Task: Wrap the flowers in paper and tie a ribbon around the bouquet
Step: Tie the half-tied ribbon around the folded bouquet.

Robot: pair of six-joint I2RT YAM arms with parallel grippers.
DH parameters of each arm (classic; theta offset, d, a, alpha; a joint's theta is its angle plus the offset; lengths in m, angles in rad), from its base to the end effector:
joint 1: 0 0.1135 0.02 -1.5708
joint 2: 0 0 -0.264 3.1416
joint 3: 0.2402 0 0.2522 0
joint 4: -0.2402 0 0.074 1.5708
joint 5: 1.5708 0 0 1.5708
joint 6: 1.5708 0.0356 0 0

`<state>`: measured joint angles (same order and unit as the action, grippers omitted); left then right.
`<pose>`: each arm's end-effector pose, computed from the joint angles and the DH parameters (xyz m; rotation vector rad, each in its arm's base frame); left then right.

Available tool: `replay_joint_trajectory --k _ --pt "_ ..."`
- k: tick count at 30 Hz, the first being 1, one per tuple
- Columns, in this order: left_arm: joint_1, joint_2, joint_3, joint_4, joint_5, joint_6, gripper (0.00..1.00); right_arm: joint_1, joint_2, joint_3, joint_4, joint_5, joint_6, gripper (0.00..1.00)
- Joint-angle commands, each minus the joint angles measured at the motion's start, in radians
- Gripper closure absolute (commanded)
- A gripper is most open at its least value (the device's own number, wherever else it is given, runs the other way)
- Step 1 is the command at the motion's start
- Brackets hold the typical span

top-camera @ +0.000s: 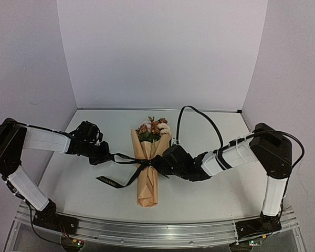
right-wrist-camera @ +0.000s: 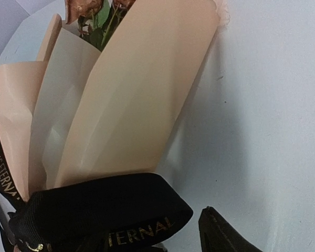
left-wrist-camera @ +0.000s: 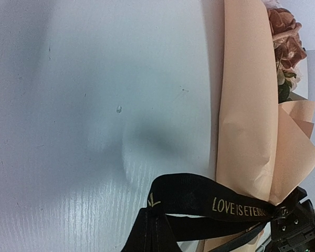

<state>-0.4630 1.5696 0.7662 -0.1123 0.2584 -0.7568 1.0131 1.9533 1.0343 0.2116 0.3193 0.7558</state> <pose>0.2634 -0.1417 0.1569 -0.2708 2.6252 -0.7939 0.2195 0.3307 0.1300 -0.1257 2.2997 0.5841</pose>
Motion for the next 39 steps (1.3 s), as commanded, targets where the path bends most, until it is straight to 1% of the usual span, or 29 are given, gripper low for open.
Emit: replay_joint_trajectory --k 1,2,3,6,7,8,11,14,16,19,25,27,28,30,32,33,35,37,39 --pt "0.007 -0.019 0.040 0.026 -0.008 -0.009 1.00 -0.012 0.030 0.015 0.034 0.001 0.028 0.51" --pt "0.007 -0.021 0.040 0.026 -0.013 -0.012 1.00 -0.014 0.019 0.007 0.034 0.015 0.032 0.58" --pt "0.008 -0.022 0.041 0.027 -0.016 -0.015 1.00 -0.017 0.008 -0.003 0.034 0.025 0.035 0.66" --pt "0.015 -0.019 0.042 0.025 -0.024 -0.019 1.00 -0.024 -0.024 -0.016 0.008 0.047 0.045 0.94" --pt "0.017 -0.017 0.045 0.022 -0.027 -0.019 1.00 -0.024 -0.040 -0.015 -0.022 0.062 0.049 1.00" --pt "0.019 -0.016 0.049 0.017 -0.031 -0.019 1.00 -0.024 -0.060 -0.014 -0.059 0.080 0.055 1.00" --pt "0.026 -0.017 0.058 -0.003 -0.055 -0.016 1.00 -0.025 -0.115 -0.025 -0.147 0.128 0.068 1.00" --pt "0.031 -0.018 0.063 -0.032 -0.088 -0.013 1.00 -0.023 -0.175 -0.009 -0.331 0.206 0.080 1.00" --pt "0.035 -0.021 0.059 -0.039 -0.099 -0.014 1.00 -0.023 -0.210 -0.011 -0.420 0.241 0.081 1.00" --pt "0.038 -0.029 0.050 -0.047 -0.116 -0.009 1.00 -0.023 -0.254 -0.036 -0.464 0.240 0.074 1.00" --pt "0.052 -0.045 0.033 -0.060 -0.134 -0.006 1.00 -0.021 -0.269 -0.049 -0.533 0.188 0.083 1.00" --pt "0.053 -0.046 0.033 -0.054 -0.124 0.001 1.00 -0.021 -0.279 -0.063 -0.491 0.132 0.051 0.99" --pt "0.053 -0.046 0.032 -0.051 -0.119 0.003 1.00 -0.020 -0.282 -0.080 -0.417 0.072 0.010 0.97" --pt "0.053 -0.043 0.032 -0.048 -0.113 0.006 1.00 -0.018 -0.273 -0.096 -0.289 -0.042 -0.062 0.84" --pt "0.053 -0.041 0.032 -0.046 -0.108 0.011 1.00 -0.014 -0.248 -0.095 -0.206 -0.100 -0.106 0.75" --pt "0.053 -0.042 0.029 -0.044 -0.106 0.012 1.00 -0.009 -0.238 -0.101 -0.160 -0.113 -0.128 0.69" --pt "0.053 -0.043 0.023 -0.037 -0.104 0.013 1.00 -0.001 -0.221 -0.120 -0.077 -0.124 -0.171 0.61" --pt "0.053 -0.044 0.020 -0.034 -0.098 0.013 1.00 0.007 -0.200 -0.117 -0.059 -0.112 -0.215 0.58" --pt "0.053 -0.045 0.021 -0.031 -0.094 0.012 1.00 0.024 -0.183 -0.105 -0.055 -0.077 -0.261 0.57"
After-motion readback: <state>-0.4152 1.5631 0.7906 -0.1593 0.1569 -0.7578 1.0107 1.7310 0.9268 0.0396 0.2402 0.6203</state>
